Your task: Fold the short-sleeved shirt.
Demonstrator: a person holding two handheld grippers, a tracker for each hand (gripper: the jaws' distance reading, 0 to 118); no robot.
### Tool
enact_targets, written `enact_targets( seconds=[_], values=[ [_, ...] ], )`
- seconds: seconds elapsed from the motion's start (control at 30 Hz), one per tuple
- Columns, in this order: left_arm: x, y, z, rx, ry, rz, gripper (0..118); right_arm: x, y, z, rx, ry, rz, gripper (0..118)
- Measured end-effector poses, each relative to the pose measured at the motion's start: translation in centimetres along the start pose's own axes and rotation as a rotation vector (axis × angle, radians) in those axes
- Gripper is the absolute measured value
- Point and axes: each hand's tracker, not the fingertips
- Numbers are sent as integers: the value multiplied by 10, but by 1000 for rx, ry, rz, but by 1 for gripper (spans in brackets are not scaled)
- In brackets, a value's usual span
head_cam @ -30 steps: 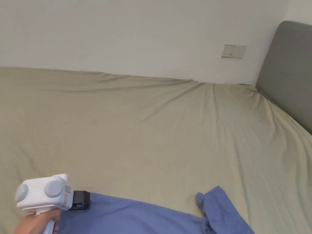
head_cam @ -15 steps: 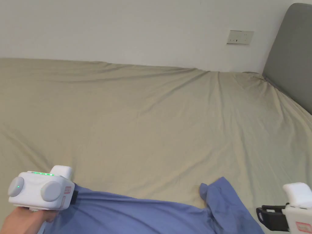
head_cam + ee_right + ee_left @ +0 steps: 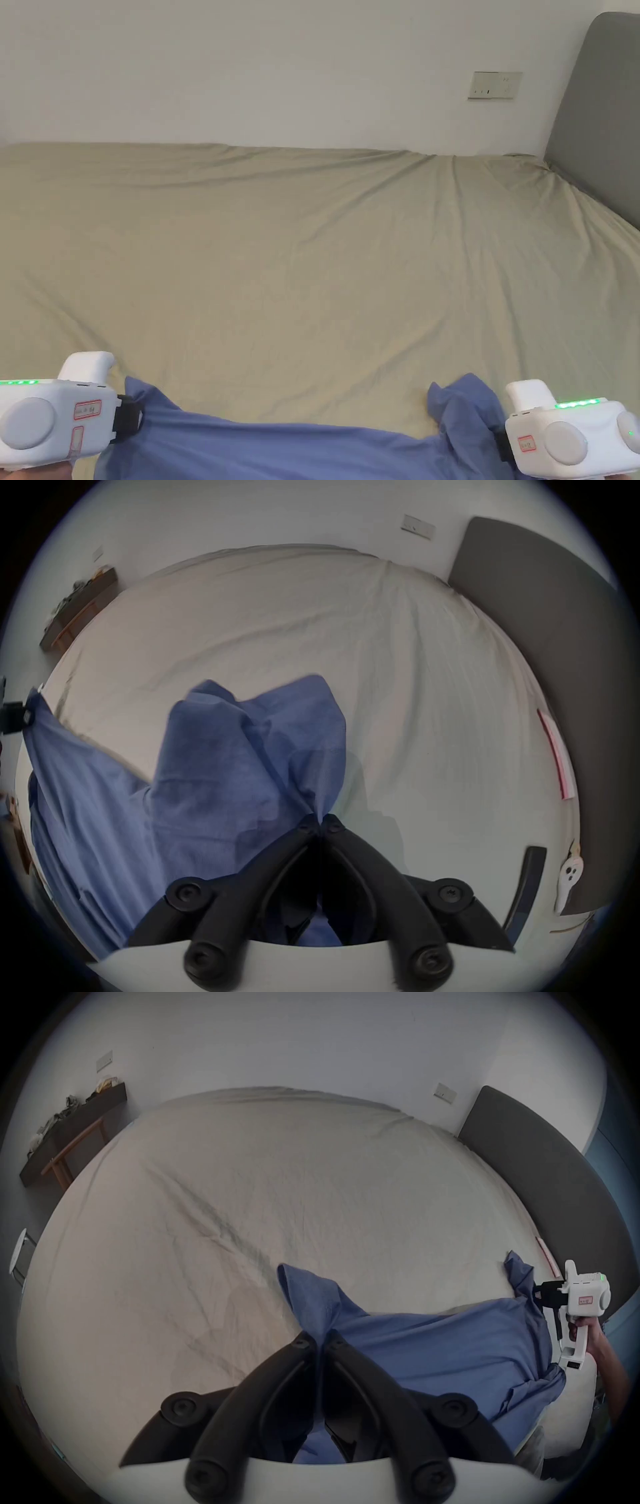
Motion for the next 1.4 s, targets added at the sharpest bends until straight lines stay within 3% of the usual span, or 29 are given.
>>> enact_targets(
  seconds=[0.07,0.23,0.37,0.5,0.6,0.8,1.0,1.4],
  values=[
    [5,-5,20,30,-44,-11,0,7,2,22,34,18,-33,1],
    [18,-13,67,88,-105,-110,0,35,5,90,141,157,-210,1],
    [15,-33,96,104,-108,-178,0,50,-18,134,186,220,-231,1],
    [-13,-52,120,120,-168,-110,0,71,-60,173,219,324,-307,1],
    [-36,-70,132,124,-226,-76,0,84,-95,191,220,313,-312,1],
    [-44,-114,140,60,-301,-146,0,85,-165,211,190,344,-336,1],
    [-53,-160,113,-113,-312,-141,0,75,-226,184,39,330,-349,1],
    [-74,-207,86,-210,-322,-102,0,65,-248,143,-96,275,-323,1]
  ],
)
